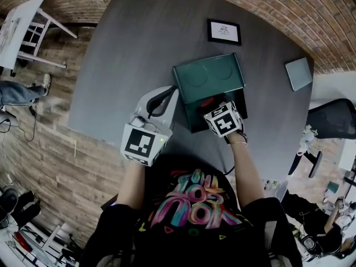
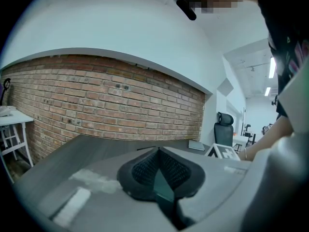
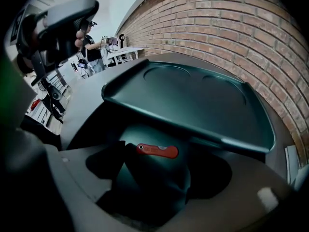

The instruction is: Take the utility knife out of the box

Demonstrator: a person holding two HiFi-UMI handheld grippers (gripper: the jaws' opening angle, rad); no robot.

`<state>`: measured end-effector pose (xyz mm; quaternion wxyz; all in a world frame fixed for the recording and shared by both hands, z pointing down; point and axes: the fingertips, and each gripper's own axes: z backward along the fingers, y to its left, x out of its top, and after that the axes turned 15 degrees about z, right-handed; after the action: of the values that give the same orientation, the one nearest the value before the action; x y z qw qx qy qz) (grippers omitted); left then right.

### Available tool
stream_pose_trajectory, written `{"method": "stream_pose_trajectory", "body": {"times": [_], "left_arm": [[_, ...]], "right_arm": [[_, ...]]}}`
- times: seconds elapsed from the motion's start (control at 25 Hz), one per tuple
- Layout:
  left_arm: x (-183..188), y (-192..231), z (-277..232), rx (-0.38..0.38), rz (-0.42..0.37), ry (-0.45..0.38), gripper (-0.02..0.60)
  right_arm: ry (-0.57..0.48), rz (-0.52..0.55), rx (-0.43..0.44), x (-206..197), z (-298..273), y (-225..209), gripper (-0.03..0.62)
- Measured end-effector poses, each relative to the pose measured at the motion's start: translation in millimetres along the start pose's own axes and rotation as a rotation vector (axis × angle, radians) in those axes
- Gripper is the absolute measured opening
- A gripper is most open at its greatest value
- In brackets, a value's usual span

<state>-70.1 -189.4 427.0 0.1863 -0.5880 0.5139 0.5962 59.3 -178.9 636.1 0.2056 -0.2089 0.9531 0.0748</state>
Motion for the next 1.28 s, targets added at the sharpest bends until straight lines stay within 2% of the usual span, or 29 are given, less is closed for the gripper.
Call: {"method": "stream_pose_trajectory", "body": {"times": [0.12, 0.28, 0.4, 0.88, 1.28], "left_arm": [[0.1, 1.2, 0.8, 0.018, 0.046, 0.003, 0.0], [-1.3, 3.3, 1.0, 0.003, 0.002, 0.003, 0.0], [-0.5, 2.4, 2.5, 0.007, 0.013, 0.006, 0.0], [-0.4, -1.0, 3.0, -0.003, -0.017, 0.012, 0.0], [9.7, 6.2, 7.1, 0.016, -0.039, -0.006, 0.0]], "right_arm": [[-0.01, 0.001, -0.001, 0.4, 0.0, -0.2, 0.378], [-0.001, -0.003, -0.001, 0.9, 1.5, 1.8, 0.328], [-0.002, -0.012, 0.0, 2.5, 2.7, 3.7, 0.263], [-0.003, -0.017, 0.002, 2.6, 2.1, 5.2, 0.267], [-0.027, -0.024, 0.034, 2.2, 7.0, 4.5, 0.258]]}}
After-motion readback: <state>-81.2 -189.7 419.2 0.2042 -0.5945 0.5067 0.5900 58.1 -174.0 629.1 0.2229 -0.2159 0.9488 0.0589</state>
